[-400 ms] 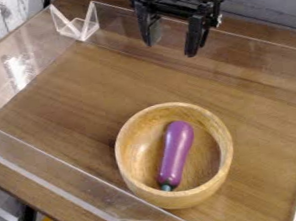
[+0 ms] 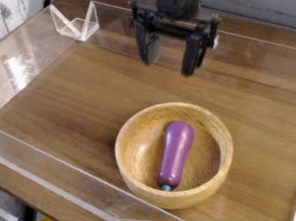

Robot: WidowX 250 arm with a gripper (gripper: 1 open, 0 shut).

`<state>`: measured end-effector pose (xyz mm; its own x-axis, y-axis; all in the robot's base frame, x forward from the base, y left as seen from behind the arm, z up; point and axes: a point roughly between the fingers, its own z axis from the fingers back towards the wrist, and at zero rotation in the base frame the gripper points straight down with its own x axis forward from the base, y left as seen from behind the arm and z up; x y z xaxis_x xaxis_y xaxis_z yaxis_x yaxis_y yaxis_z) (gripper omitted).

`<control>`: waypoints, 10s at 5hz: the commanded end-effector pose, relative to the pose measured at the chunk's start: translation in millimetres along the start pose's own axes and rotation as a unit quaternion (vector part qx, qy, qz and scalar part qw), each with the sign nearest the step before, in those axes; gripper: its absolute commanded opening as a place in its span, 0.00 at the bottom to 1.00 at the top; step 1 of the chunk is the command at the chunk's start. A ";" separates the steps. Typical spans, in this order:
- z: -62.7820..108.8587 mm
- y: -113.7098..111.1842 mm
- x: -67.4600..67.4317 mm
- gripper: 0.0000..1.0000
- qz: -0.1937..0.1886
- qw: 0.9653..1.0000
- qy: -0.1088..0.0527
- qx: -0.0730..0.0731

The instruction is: Remove the purple eggplant from inside the brown bowl and put it on the table

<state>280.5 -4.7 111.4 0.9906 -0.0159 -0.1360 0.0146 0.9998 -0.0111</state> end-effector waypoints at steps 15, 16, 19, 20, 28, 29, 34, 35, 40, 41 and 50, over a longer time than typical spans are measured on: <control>-69.1 -49.9 -37.4 0.00 -0.064 0.998 -0.021 0.003; -68.0 -49.8 -37.3 0.00 -0.064 0.998 -0.024 0.004; -62.7 -49.2 -37.7 0.00 -0.066 0.997 -0.028 0.009; -59.6 -48.5 -38.2 0.00 -0.068 0.997 -0.027 0.013; -39.2 -44.0 -40.0 0.00 -0.083 0.995 -0.026 0.038; -35.1 -43.3 -40.3 0.00 -0.086 0.995 -0.027 0.042; -20.2 -37.3 -39.0 0.00 -0.096 0.992 -0.037 0.065; -18.7 -35.6 -38.3 0.00 -0.098 0.992 -0.039 0.070; -5.9 -21.3 -29.2 0.00 -0.098 0.989 -0.072 0.084; -3.6 -14.5 -23.2 0.00 -0.091 0.989 -0.083 0.084; -13.4 23.5 5.3 0.00 -0.078 0.986 -0.128 0.066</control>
<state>274.3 16.1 83.6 0.9814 -0.1825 0.0589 0.1754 0.9785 0.1086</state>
